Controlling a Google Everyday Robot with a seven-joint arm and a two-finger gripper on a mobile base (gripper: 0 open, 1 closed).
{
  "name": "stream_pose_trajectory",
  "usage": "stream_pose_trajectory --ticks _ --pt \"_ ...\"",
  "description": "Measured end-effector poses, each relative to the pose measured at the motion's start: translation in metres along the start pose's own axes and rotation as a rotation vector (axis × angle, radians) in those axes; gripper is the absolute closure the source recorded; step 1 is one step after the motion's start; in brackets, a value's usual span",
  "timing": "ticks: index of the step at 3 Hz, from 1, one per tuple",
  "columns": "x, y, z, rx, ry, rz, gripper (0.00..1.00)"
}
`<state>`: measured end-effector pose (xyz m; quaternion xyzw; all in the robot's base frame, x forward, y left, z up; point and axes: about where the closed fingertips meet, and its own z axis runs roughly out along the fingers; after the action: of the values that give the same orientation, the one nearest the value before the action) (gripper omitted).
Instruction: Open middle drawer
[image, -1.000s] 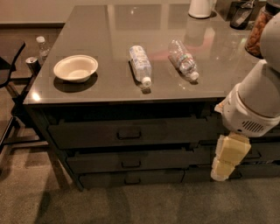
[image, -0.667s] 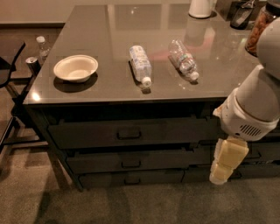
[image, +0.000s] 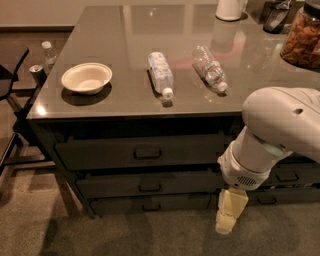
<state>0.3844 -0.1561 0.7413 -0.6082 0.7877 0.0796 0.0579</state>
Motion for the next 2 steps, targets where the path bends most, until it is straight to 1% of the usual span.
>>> stream_pose_trajectory --ticks 1,2 --pt "0.000 0.000 0.000 0.000 0.000 0.000 0.00" --pt "0.003 0.006 0.019 -0.026 0.001 0.007 0.00"
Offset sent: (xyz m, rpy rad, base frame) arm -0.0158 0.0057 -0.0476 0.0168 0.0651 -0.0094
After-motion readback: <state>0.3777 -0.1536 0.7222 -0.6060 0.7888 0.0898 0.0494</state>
